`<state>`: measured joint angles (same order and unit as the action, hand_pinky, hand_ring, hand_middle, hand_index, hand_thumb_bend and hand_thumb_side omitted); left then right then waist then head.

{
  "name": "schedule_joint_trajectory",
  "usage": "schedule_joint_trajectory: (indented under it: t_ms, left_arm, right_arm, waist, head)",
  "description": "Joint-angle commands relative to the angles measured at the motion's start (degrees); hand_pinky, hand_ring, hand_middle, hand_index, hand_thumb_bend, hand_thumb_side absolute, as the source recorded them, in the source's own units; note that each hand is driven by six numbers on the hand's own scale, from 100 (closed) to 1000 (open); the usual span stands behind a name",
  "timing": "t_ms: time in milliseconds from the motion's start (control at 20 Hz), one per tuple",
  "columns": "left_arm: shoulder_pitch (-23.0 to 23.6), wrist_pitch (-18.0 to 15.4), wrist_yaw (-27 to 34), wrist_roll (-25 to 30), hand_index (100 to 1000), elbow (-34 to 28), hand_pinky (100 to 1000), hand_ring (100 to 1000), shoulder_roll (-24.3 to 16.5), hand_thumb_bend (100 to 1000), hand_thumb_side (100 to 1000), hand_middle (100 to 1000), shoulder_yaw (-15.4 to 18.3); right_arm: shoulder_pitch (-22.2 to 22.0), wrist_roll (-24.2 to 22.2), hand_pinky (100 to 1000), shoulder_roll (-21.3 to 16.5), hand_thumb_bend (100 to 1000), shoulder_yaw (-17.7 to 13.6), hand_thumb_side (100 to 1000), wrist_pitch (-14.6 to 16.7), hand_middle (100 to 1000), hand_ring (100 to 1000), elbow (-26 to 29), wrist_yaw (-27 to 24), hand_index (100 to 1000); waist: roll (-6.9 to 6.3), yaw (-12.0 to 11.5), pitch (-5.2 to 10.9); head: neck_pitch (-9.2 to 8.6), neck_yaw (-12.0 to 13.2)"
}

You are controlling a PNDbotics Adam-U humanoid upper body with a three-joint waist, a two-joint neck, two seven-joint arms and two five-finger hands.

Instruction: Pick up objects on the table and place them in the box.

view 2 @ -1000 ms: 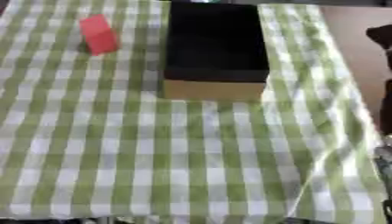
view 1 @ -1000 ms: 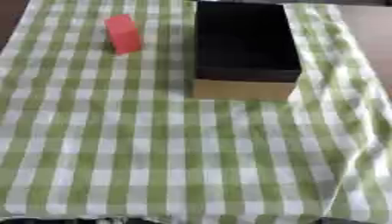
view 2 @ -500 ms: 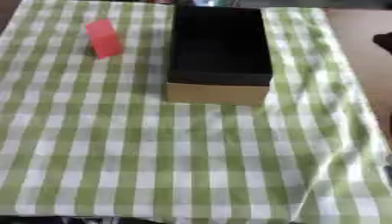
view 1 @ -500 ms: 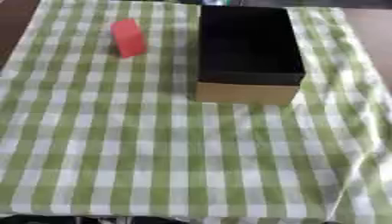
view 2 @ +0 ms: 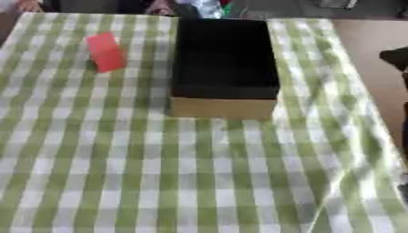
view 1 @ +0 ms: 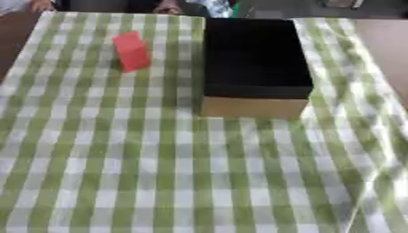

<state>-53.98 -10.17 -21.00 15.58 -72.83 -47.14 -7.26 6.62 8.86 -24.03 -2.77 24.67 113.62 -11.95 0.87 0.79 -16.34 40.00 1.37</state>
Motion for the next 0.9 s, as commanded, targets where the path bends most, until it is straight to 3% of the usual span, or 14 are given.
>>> schedule_joint_trajectory:
  t_ms: [50, 450, 900]
  left_arm:
    - [-3.1, -1.5, -3.1, 0.6, 912, 2.9, 704, 718, 0.8, 212, 816, 765, -0.2]
    - [-8.2, -4.5, -9.9, 1.4, 923, 8.4, 707, 730, 6.9, 221, 818, 777, -2.0]
    - [-10.4, -6.4, -12.6, 3.6, 921, 11.6, 715, 734, 13.3, 226, 828, 780, -3.8]
  right_arm:
    - [0.8, -0.5, 822, -1.4, 100, 0.0, 871, 0.1, 610, 705, 1.0, 0.2, 817]
    - [1.7, -1.2, 823, -1.1, 100, 0.6, 872, -0.2, 609, 705, 1.0, -0.3, 817]
    - [2.3, -1.8, 824, -0.1, 100, 0.9, 873, -1.1, 608, 706, 1.0, -0.7, 817]
  waist:
    - [-0.96, 0.3, 0.00]
    - [-0.90, 1.4, -0.76]
    - [-0.87, 1.8, -1.21]
  head:
    - [-0.80, 0.4]
    - [-1.66, 1.3]
    - [-1.76, 1.8]
